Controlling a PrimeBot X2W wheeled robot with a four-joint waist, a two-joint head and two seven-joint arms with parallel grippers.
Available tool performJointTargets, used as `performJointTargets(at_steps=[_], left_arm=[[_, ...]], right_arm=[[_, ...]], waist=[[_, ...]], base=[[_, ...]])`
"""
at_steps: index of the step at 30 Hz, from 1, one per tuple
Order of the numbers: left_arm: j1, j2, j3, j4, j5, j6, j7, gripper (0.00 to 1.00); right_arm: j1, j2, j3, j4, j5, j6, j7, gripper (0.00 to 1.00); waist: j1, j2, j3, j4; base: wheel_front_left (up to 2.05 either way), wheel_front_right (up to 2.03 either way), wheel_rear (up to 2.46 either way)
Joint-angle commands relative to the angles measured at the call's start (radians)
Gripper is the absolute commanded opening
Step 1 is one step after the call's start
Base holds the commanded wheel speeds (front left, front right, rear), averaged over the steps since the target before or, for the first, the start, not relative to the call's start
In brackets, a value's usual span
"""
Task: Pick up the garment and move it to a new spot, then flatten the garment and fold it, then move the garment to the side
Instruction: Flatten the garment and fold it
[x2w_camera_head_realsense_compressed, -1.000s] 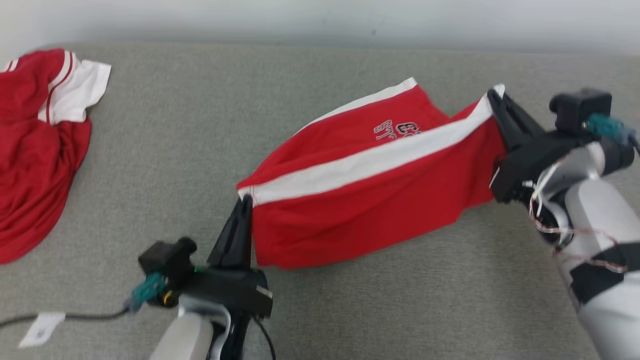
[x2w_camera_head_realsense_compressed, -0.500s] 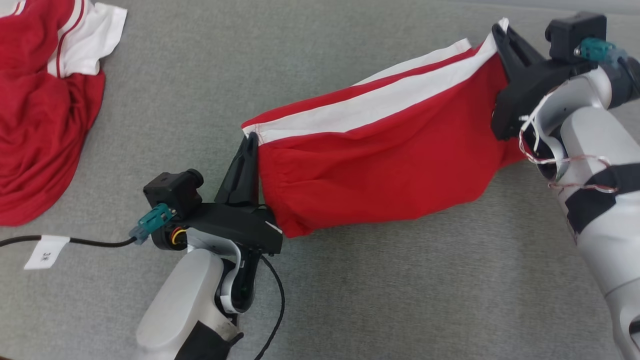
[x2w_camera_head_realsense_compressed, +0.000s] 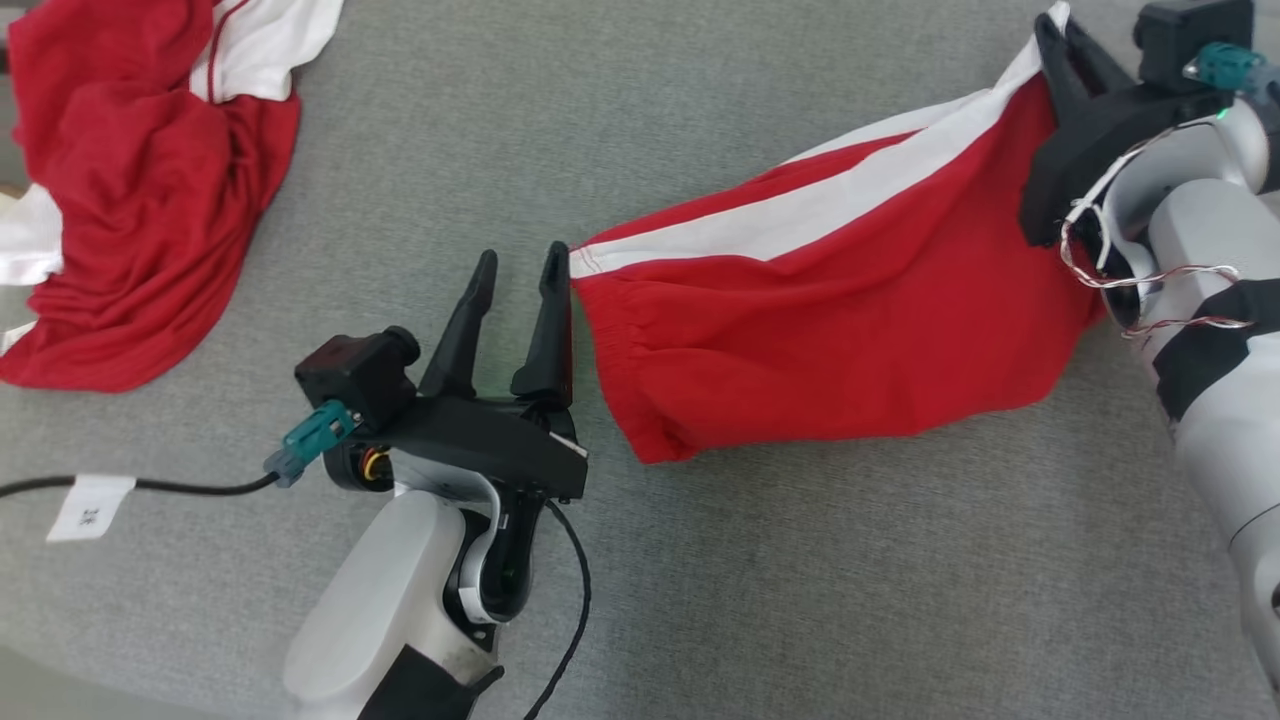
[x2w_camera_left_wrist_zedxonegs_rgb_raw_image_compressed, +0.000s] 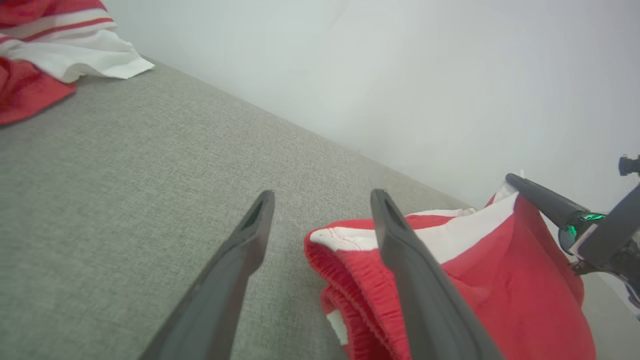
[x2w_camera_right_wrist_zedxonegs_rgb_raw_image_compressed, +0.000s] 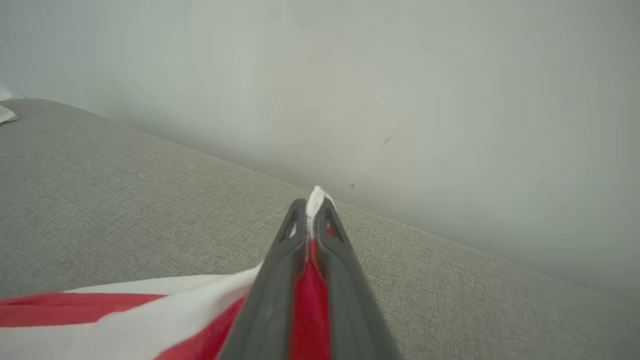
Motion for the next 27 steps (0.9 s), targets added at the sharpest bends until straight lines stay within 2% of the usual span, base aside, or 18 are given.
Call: performJointTargets(at_steps=[1,5,8,13,16,22,27], left_arm=[[0.022,0.001,0.01,-0.012,0.021,0.005,-0.003,1.0],[0.074,0.001,0.072,-0.077,0.088,0.014,-0.003,1.0],[0.134,0.001,0.128,-0.145,0.168,0.011,-0.003,1.0],[0.263,0.0,0.214,-0.289,0.308,0.009,-0.003,1.0],[0.338,0.001,0.233,-0.366,0.399,-0.005,-0.003,1.0],[0.44,0.0,0.234,-0.468,0.477,-0.026,-0.003,1.0],[0.488,0.0,0.225,-0.51,0.467,-0.024,-0.003,1.0]], right_arm=[[-0.013,-0.002,-0.009,0.016,-0.005,-0.002,-0.012,1.0],[-0.04,-0.002,-0.045,0.082,-0.019,-0.002,-0.036,1.0],[-0.053,-0.009,-0.092,0.13,-0.022,-0.002,-0.013,1.0],[-0.019,-0.008,-0.144,0.167,-0.02,-0.002,0.134,1.0],[0.012,-0.018,-0.174,0.171,-0.014,-0.002,0.238,1.0],[0.082,-0.043,-0.237,0.172,-0.028,-0.002,0.365,1.0],[0.12,-0.051,-0.305,0.172,-0.05,-0.002,0.411,1.0]], waist=[[-0.0001,-0.0002,-0.005,0.01],[-0.0001,-0.0002,-0.027,0.015],[-0.0001,-0.0002,-0.054,0.014],[-0.0001,-0.0002,-0.11,0.008],[-0.0001,-0.0002,-0.137,0.013],[-0.0001,-0.0002,-0.157,0.036],[-0.0001,-0.0002,-0.141,0.064]], base=[[0.0,0.0,0.0],[0.0,0.0,0.0],[0.0,0.0,0.0],[0.0,0.0,0.0],[0.0,0.0,0.0],[0.0,0.0,0.0],[0.0,0.0,0.0]])
